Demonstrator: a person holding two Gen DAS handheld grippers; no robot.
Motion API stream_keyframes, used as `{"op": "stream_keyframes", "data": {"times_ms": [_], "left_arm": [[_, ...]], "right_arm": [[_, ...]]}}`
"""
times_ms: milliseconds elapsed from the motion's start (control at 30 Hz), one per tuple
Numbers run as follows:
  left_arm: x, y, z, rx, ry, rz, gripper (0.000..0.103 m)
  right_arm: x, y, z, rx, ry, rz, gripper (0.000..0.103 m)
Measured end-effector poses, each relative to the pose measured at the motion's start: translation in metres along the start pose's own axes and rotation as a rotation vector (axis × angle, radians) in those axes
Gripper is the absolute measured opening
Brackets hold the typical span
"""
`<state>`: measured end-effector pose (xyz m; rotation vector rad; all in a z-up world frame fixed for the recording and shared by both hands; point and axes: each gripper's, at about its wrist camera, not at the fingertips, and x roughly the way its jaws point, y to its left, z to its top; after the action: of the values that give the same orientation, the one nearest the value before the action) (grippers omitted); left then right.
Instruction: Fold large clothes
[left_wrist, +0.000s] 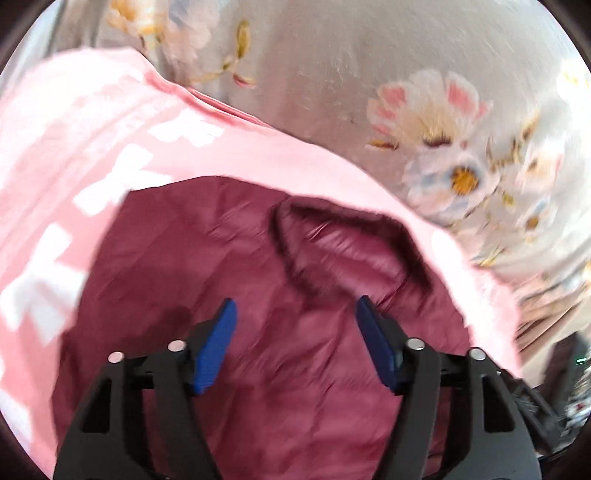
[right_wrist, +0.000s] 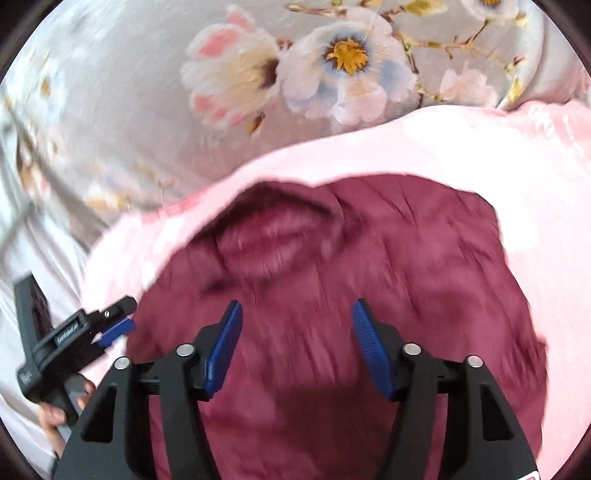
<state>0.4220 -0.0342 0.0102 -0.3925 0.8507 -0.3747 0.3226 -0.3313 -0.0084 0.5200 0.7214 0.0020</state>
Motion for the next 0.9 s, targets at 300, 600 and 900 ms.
{"op": "stream_keyframes", "data": {"times_ms": [300, 600, 900], "left_arm": [[0.094, 0.010, 0.025, -0.126, 0.187, -0.042, 0.057], [0.098, -0.001, 0.020, -0.058, 0.173, -0.062, 0.011], [0.107, 0.016, -0.002, 0.026, 0.132, -0.006, 0.010]], "right_arm": [[0.085, -0.019, 0.038, 0.077, 0.133, -0.103, 0.063], [0.071, 0.019, 0.061, 0.100, 0.068, 0.232, 0.004], [0.089, -0.034, 0.014, 0.062, 0.120, -0.013, 0.001]]}}
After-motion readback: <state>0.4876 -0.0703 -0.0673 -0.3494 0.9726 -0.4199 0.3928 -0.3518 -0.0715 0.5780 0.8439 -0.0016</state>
